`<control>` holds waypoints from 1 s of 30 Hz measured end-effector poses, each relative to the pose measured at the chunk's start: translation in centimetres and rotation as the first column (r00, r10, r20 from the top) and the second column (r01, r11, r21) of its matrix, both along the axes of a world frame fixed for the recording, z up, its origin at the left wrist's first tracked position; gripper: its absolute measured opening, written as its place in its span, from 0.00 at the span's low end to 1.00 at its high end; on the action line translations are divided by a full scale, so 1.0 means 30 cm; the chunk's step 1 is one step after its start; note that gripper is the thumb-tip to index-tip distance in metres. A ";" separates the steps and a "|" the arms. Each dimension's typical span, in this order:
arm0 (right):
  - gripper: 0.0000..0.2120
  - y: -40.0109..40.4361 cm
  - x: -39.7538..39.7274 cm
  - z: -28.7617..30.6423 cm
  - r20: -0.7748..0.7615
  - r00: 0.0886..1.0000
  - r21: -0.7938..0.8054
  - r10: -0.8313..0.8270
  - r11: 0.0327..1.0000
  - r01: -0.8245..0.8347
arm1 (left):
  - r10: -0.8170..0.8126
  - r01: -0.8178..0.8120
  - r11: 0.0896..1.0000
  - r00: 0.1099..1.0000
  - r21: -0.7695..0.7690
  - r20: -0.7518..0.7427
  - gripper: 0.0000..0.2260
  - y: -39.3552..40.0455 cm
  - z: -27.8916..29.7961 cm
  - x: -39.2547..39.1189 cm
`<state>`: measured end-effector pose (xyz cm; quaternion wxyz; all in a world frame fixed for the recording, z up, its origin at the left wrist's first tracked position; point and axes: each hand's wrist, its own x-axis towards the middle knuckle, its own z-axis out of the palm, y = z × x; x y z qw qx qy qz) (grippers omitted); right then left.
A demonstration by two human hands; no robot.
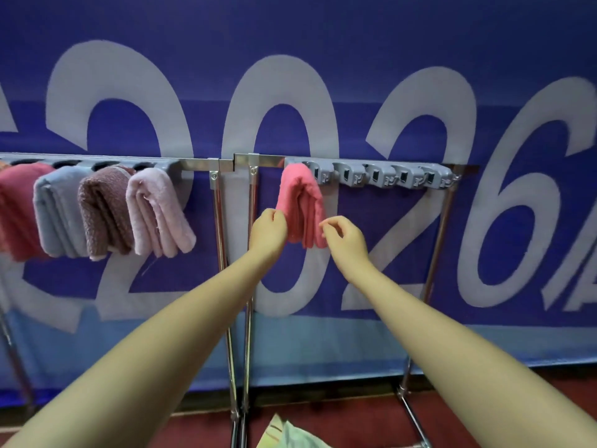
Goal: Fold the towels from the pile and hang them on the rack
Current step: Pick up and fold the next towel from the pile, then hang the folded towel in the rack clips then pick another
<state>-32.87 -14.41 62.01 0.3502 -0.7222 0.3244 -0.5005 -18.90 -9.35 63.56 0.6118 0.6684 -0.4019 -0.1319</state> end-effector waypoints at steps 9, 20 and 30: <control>0.14 0.200 -0.139 -0.507 -0.024 1.000 0.465 0.001 0.885 0.010 | -0.132 0.162 0.963 0.980 0.215 -0.147 0.16 0.201 -0.429 -0.126; 0.11 0.254 -0.152 -1.297 -0.304 0.949 0.809 -0.083 0.503 0.304 | -0.173 0.323 0.732 0.940 0.600 -0.295 0.14 0.252 -1.218 -0.096; 0.10 0.247 -0.101 -1.929 -0.743 0.621 0.608 0.252 0.641 0.468 | -0.219 0.360 0.498 0.932 0.789 -0.287 0.11 0.173 -1.839 0.012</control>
